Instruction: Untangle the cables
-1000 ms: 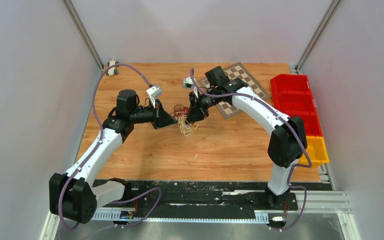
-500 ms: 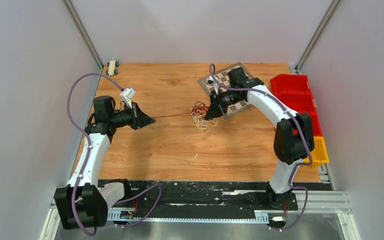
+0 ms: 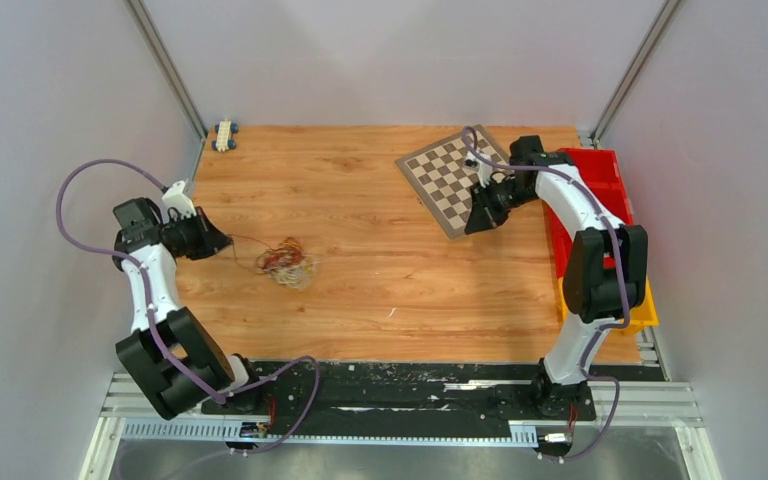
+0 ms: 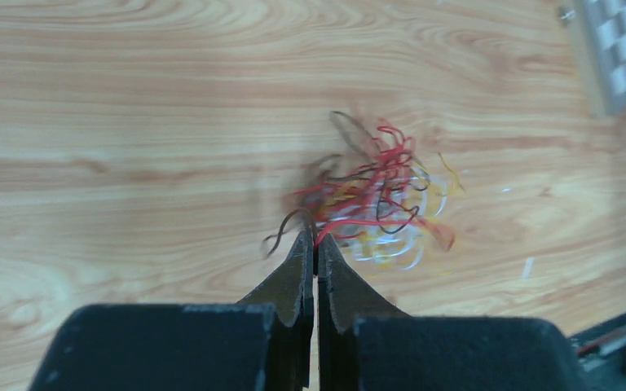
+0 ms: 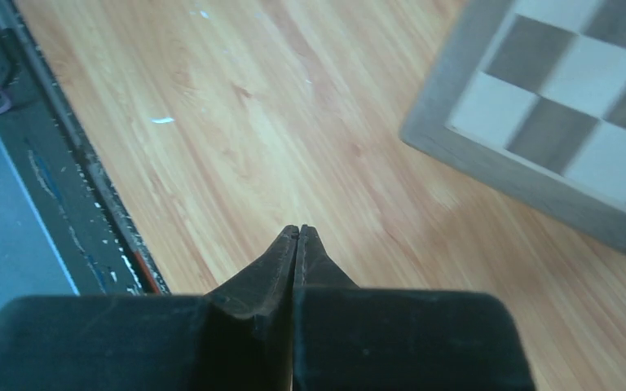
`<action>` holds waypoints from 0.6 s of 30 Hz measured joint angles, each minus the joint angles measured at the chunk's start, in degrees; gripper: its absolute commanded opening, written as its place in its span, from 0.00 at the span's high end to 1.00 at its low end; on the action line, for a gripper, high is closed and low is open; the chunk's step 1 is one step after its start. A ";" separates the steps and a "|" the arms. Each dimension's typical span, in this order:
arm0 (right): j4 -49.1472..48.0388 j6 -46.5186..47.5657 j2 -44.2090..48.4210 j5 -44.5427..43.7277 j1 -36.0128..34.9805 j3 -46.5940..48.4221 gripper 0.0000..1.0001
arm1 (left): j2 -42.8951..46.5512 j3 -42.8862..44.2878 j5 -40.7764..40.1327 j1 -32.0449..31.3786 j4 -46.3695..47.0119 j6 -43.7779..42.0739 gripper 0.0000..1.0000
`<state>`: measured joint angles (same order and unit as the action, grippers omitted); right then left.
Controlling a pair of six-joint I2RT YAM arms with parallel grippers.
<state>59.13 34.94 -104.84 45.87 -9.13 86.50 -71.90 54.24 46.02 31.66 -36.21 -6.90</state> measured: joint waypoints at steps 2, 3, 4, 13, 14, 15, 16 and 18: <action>0.26 0.28 0.00 -1.86 2.64 -0.04 1.00 | -1.27 0.48 -2.86 0.79 -0.22 -2.60 1.00; 0.22 0.31 0.00 -2.19 2.99 -0.13 0.94 | -1.70 0.48 -3.41 0.76 -0.92 -3.87 1.00; 0.24 0.26 0.00 -2.36 2.97 -0.28 0.84 | -2.16 0.48 -3.45 0.57 -1.90 -5.11 1.00; -0.70 -3.85 -0.50 -0.74 -4.74 0.57 0.36 | -7.48 1.53 3.23 -16.85 -12.81 -6.75 1.00; -0.72 -4.24 -0.94 -0.33 -5.22 1.33 0.34 | -7.13 2.82 4.39 -20.33 -12.70 -5.20 1.00; -0.81 -4.83 -1.66 0.13 -5.51 2.54 0.32 | -6.54 4.72 5.81 -23.65 -11.82 -2.58 1.00; -1.01 -5.25 -2.12 0.44 -5.53 3.45 0.30 | -5.49 6.67 7.61 -26.23 -9.64 1.20 1.00; -1.27 -5.84 -2.82 0.98 -5.29 4.87 0.24 | -2.01 9.70 10.25 -28.22 -2.97 8.70 1.00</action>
<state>57.87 29.10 -107.66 46.85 -14.41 91.37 -73.91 63.94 56.27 3.44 -39.18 1.80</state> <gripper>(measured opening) 0.688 0.008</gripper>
